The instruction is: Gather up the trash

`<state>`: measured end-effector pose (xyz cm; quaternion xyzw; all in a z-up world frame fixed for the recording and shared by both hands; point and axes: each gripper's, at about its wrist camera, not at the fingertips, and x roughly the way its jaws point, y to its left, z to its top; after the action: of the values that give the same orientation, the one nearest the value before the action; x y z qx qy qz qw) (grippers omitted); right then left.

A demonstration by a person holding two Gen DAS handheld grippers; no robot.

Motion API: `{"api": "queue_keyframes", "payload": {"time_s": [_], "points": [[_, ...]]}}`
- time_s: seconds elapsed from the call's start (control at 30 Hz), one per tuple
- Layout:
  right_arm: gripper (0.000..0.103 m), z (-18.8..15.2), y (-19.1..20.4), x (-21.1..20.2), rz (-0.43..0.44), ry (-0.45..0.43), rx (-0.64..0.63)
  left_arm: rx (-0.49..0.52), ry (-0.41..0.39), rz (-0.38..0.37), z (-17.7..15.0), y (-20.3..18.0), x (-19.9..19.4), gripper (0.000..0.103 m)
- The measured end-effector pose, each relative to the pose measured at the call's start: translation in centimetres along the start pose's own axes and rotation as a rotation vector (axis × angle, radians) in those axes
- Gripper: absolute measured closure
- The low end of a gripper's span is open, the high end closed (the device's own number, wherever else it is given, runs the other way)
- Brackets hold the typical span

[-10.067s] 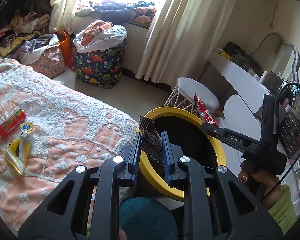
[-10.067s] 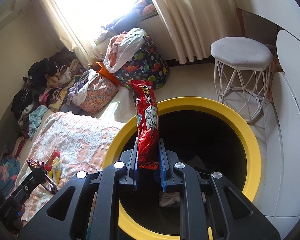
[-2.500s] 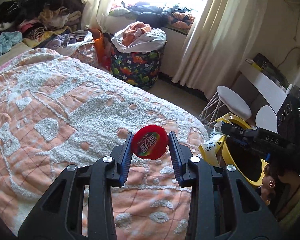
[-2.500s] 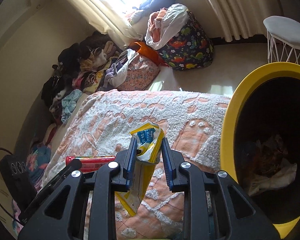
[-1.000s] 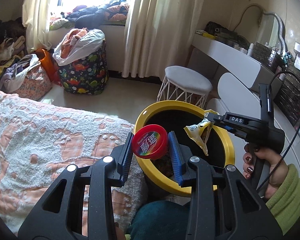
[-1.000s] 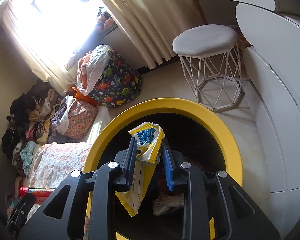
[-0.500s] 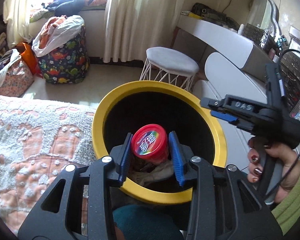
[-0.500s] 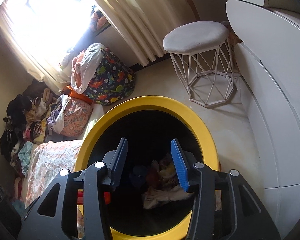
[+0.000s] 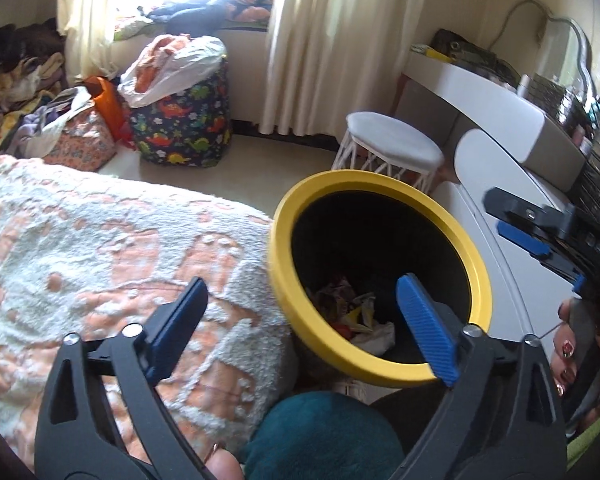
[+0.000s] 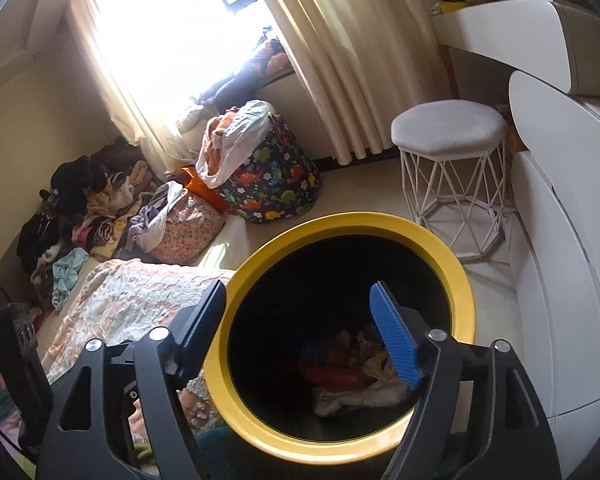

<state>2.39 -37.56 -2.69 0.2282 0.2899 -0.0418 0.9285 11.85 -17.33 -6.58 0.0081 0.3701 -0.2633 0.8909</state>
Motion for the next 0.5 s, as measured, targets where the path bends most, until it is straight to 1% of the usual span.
{"api": "queue_keyframes", "payload": {"time_s": [0.1, 0.13, 0.17, 0.23, 0.5], "points": [[0.015, -0.7, 1.3, -1.1, 0.010, -0.034, -0.057, -0.039, -0.031, 0.019, -0.3, 1.1, -1.4, 0.011], [0.010, -1.1, 1.7, -1.6, 0.009, -0.047, -0.074, -0.045, -0.039, 0.031, -0.3, 1.4, -1.8, 0.011], [0.008, -1.4, 2.1, -1.9, 0.007, -0.057, -0.087, -0.054, -0.050, 0.048, -0.5, 1.7, -2.3, 0.011], [0.007, -2.1, 3.0, -2.7, 0.009, -0.085, -0.121, -0.066, -0.075, 0.067, -0.8, 2.0, -3.2, 0.011], [0.007, -4.1, 5.9, -5.2, -0.058, -0.208, -0.244, -0.108, -0.166, 0.161, -1.8, 3.8, -6.5, 0.011]]}}
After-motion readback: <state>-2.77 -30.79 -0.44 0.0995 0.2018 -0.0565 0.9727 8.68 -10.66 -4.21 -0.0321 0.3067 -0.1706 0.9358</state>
